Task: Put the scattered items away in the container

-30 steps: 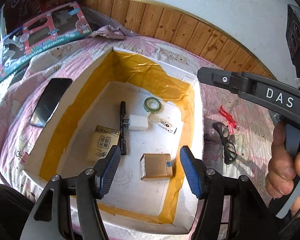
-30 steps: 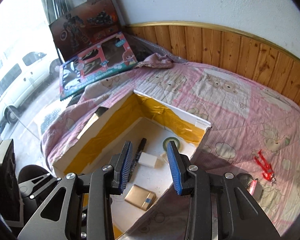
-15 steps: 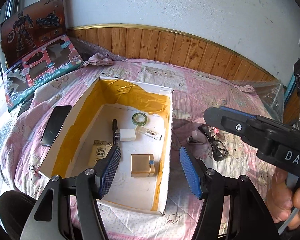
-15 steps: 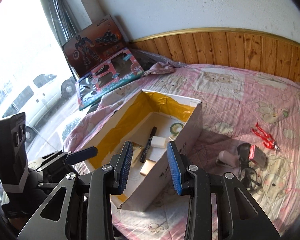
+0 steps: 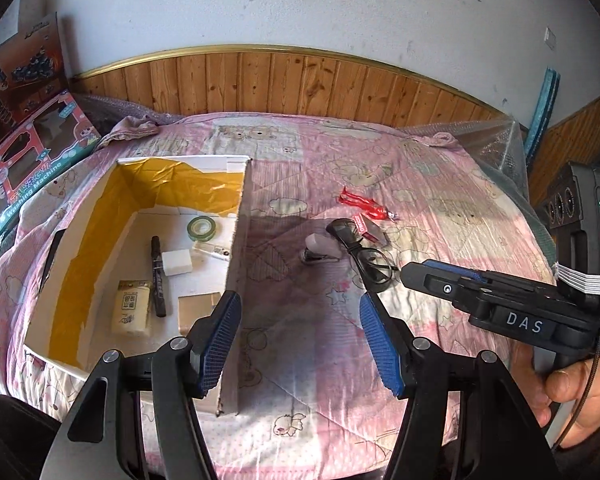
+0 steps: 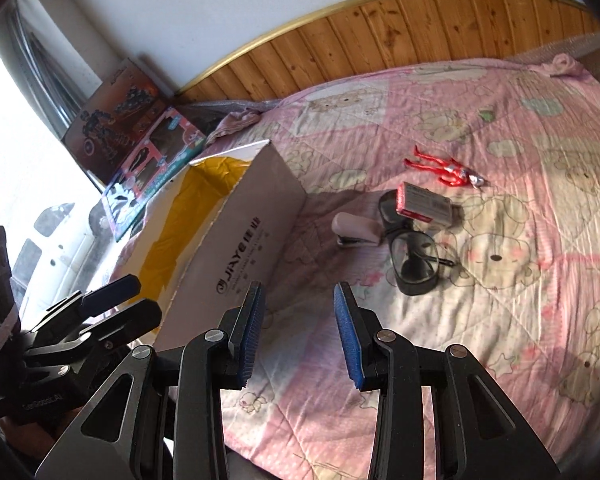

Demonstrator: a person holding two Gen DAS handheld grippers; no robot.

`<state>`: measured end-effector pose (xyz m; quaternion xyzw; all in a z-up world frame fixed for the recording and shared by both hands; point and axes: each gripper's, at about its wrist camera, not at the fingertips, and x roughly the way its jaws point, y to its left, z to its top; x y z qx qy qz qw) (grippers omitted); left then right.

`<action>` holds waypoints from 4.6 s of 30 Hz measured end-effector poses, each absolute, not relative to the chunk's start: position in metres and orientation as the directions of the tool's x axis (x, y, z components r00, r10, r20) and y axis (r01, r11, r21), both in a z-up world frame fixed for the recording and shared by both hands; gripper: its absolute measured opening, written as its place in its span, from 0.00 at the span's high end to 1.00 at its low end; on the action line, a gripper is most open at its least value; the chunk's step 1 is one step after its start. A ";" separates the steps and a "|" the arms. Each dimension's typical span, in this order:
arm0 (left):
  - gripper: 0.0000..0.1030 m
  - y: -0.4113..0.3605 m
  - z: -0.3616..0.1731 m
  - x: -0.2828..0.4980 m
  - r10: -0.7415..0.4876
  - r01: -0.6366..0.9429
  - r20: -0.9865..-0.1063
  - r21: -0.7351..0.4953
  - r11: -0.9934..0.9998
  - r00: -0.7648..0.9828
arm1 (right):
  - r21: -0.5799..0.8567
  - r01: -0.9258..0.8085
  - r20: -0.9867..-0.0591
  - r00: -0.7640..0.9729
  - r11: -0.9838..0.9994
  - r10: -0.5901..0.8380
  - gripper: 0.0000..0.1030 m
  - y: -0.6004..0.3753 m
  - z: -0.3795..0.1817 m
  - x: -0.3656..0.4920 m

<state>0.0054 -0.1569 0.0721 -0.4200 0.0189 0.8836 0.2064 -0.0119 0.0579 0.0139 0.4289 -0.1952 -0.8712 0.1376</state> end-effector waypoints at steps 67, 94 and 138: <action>0.44 -0.058 -0.090 -0.135 0.404 -0.317 -0.880 -0.320 -0.893 -0.250 | 0.272 -0.067 -0.903 -0.362 -0.960 -0.231 0.57 0.129 -0.082 -0.143; 0.28 -0.054 -0.078 -0.073 0.317 -0.574 -0.827 0.008 -0.819 -0.464 | 0.268 0.000 -0.896 -0.368 -0.963 -0.249 0.55 0.119 -0.074 -0.138; 0.60 -0.041 -0.103 -0.090 0.283 -0.477 -0.866 -0.059 -0.877 -0.413 | 0.298 -0.040 -0.865 -0.433 -0.954 -0.252 0.42 0.121 -0.103 -0.163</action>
